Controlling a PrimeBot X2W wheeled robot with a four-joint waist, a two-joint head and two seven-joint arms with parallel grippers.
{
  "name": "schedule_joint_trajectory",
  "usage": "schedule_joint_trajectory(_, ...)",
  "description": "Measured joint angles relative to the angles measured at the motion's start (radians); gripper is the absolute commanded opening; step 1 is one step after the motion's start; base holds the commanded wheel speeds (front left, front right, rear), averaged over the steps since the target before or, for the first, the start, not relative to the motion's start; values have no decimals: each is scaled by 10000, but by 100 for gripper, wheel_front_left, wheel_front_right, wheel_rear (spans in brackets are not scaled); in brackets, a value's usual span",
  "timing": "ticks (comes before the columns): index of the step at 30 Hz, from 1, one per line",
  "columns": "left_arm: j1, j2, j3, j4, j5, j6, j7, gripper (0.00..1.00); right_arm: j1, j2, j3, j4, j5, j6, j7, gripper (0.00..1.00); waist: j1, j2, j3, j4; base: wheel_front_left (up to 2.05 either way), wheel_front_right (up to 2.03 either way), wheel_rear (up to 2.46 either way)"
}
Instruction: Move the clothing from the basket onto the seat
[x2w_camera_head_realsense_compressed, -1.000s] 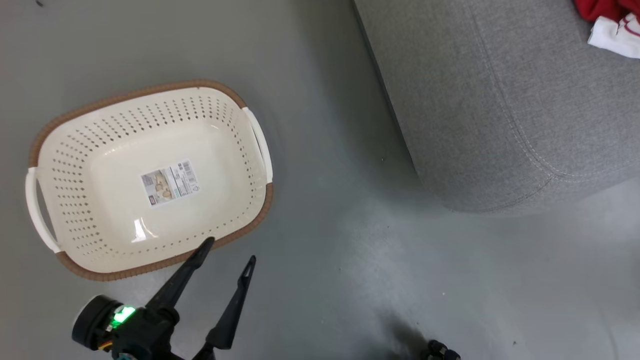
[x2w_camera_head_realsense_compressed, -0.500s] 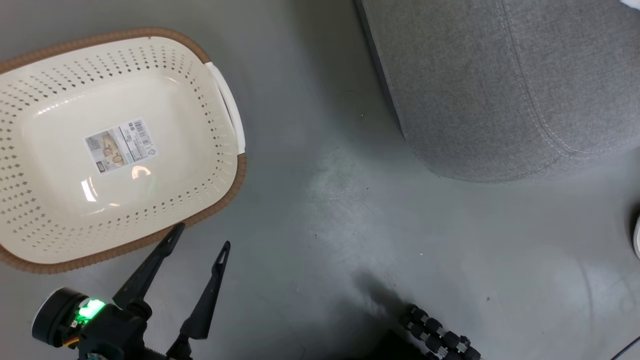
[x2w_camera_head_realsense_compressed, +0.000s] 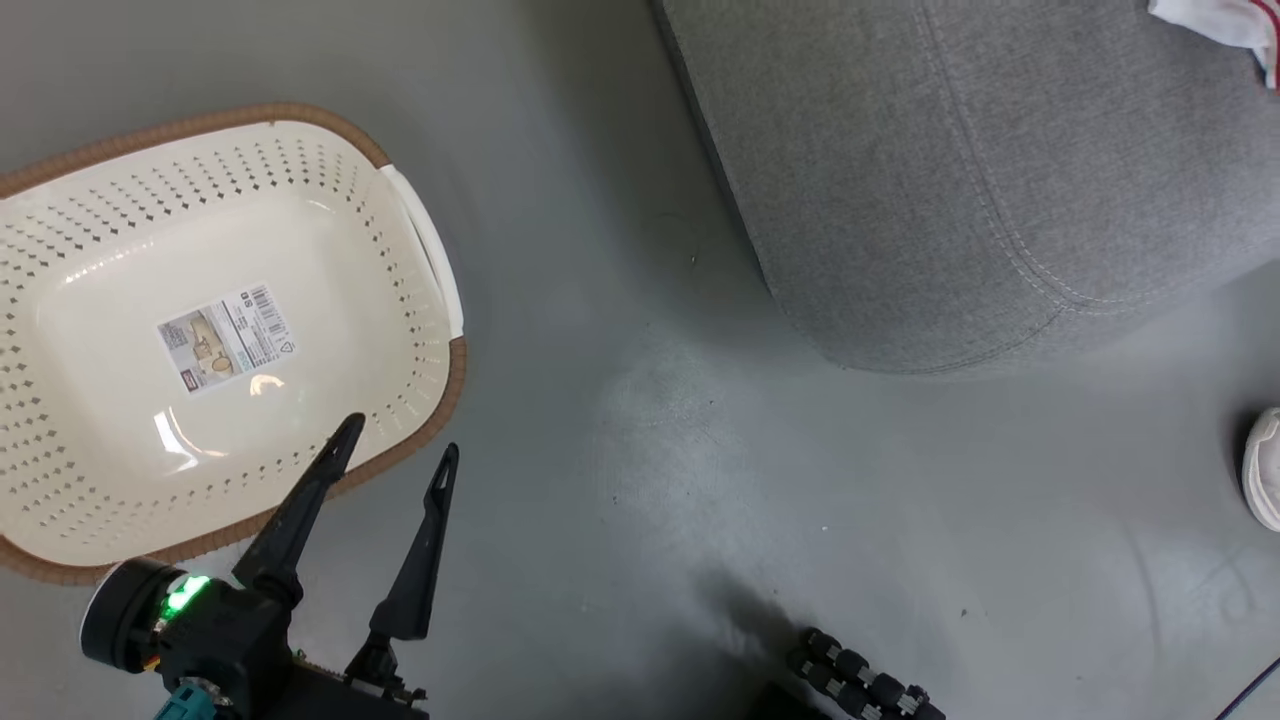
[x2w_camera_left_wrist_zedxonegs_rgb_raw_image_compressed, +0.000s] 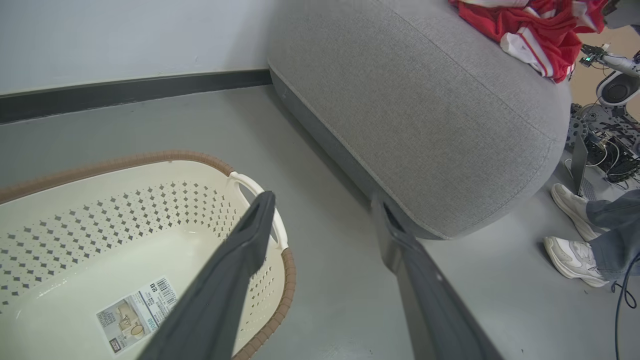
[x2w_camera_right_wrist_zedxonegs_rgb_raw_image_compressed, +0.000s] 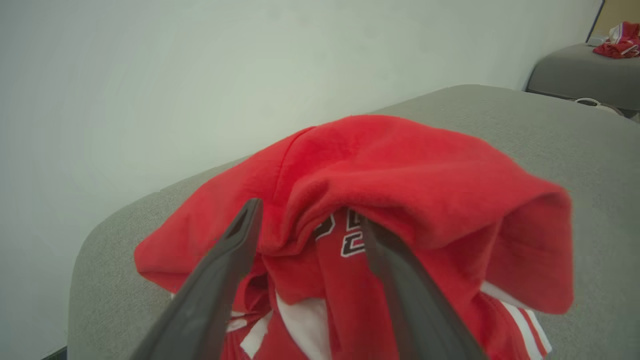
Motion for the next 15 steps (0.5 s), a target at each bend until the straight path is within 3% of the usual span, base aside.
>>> schedule_joint_trajectory(15,-734,-1546,-245,1889,-537,123,-943,100,4266,464,1697,-3014,-130,0,2,100,-1,-1,-1747,31,0,0,0)
